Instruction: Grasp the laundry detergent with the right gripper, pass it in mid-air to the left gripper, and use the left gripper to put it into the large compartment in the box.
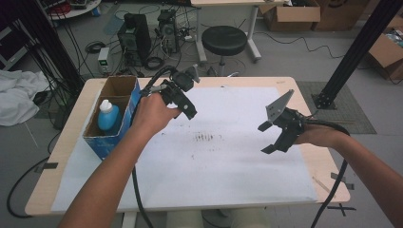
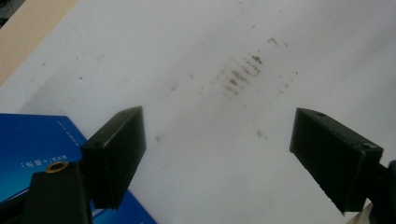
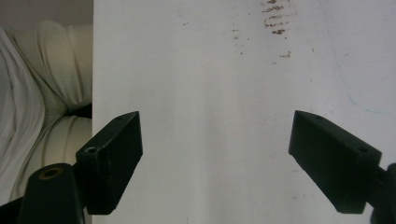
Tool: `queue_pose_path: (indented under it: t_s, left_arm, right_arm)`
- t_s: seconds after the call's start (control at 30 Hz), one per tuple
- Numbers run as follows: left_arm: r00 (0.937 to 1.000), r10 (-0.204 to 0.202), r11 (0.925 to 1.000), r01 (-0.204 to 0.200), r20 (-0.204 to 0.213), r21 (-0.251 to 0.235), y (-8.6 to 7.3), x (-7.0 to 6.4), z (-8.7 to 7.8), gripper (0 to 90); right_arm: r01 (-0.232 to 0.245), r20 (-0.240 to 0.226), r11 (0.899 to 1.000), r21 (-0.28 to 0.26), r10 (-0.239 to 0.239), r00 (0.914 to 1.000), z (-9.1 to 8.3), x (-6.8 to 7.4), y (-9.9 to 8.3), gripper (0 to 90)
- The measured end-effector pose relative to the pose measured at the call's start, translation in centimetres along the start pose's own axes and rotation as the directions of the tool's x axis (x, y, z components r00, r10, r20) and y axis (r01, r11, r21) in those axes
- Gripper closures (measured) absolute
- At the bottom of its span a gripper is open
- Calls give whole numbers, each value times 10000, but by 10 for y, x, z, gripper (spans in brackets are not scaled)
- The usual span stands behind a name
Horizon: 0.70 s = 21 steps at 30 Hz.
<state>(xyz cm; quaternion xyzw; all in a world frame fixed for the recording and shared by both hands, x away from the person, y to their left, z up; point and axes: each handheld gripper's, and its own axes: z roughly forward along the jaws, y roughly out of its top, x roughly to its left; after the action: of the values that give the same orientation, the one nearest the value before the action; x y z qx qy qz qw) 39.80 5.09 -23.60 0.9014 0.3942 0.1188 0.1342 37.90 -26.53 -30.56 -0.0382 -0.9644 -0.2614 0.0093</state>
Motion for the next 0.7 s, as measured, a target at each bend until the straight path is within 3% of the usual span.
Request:
queue_pose_path:
  t_s: [0.7]
  left_arm:
    - [10000, -88, 10000, 89, 35, -46, -2, 2, -1, 196]
  right_arm:
    - [70, -20, 10000, -31, -70, 10000, 1, 0, 3, 173]
